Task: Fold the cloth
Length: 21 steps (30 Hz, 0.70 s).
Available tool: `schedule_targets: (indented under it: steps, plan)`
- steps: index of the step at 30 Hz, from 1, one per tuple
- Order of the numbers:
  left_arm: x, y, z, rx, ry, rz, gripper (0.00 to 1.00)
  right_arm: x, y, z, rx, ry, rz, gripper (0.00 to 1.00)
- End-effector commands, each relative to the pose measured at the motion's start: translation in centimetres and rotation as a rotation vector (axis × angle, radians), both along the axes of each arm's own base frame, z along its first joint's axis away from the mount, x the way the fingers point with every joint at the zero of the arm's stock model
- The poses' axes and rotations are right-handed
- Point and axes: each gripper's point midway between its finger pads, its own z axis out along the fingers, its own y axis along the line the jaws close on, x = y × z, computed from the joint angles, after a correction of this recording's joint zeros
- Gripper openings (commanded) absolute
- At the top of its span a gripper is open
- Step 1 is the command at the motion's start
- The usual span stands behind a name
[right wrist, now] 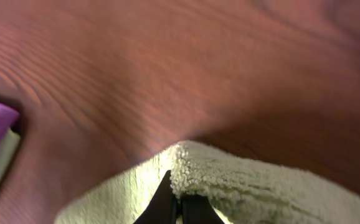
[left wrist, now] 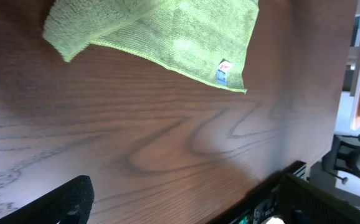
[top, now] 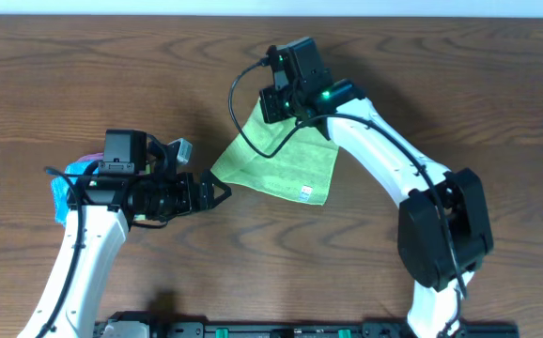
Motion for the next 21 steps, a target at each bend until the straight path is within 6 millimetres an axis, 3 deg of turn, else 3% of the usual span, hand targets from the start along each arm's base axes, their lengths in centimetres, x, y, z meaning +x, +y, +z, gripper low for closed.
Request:
schedule_targets:
  steps: [1, 9, 21]
  plan:
    - [0.2, 0.2, 0.5, 0.030, -0.049, -0.028, 0.95, 0.3, 1.2, -0.6, 0.026, 0.012, -0.016, 0.01]
    - [0.2, 1.4, -0.5, 0.117, -0.047, -0.020, 0.95, 1.2, 2.8, -4.6, 0.039, 0.040, -0.028, 0.01]
    - [0.1, 1.6, -0.7, 0.138, -0.046, -0.025, 0.95, 4.8, 6.9, -5.8, 0.071, -0.007, -0.002, 0.01]
